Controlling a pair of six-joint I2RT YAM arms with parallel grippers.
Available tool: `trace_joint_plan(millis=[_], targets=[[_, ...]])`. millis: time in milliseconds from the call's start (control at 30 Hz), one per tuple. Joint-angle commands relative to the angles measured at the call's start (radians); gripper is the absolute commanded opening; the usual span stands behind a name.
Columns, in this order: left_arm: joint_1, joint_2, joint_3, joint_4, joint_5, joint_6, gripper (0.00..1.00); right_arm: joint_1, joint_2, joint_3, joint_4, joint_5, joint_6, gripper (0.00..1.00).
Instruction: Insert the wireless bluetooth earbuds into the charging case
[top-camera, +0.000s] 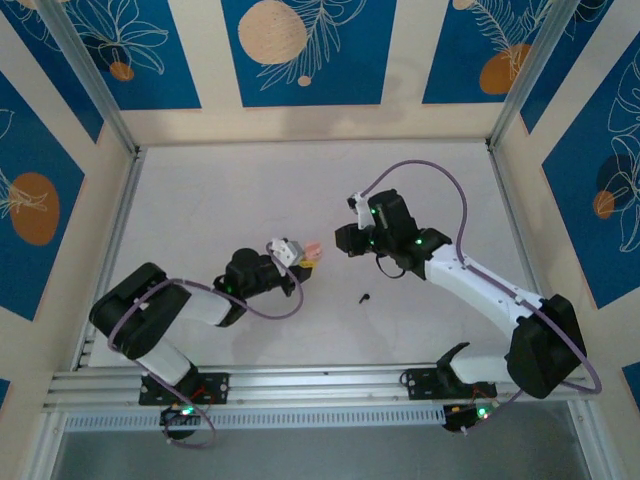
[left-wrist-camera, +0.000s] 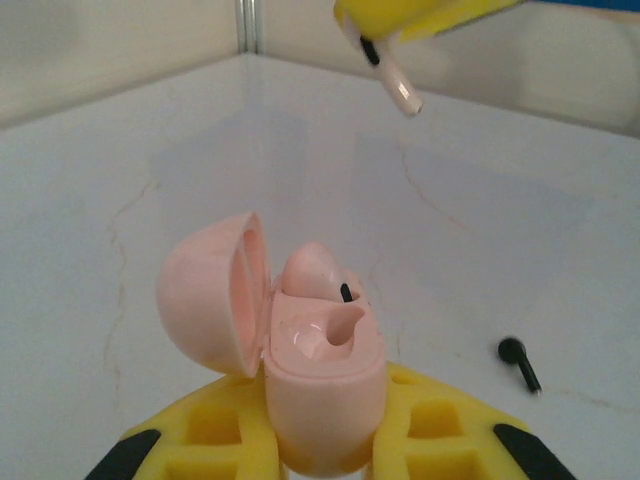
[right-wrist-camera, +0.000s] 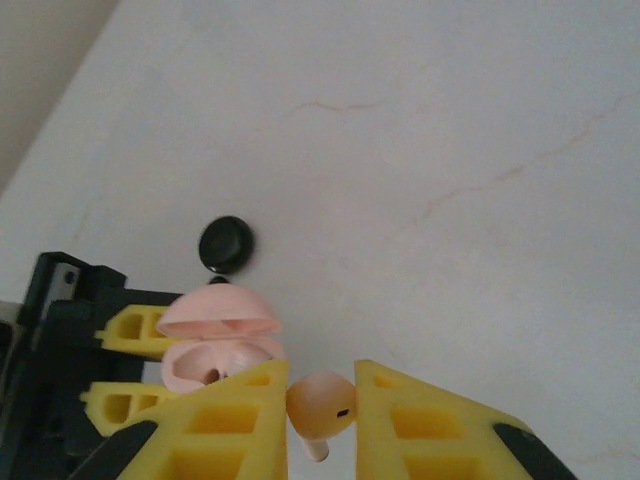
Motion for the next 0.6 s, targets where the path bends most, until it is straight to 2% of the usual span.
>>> trace_joint_plan(millis=[0, 567], targets=[[-0.025, 0.021, 0.041, 0.113, -0.029, -0.022, 0.06, 0.004, -0.025, -0.036, 0.140, -0.046, 0.046, 0.19], [-0.039, 0.124, 0.062, 0.304, -0.070, -0.146, 0.06, 0.042, -0.015, -0.063, 0.275, -0.055, 0.053, 0.19]])
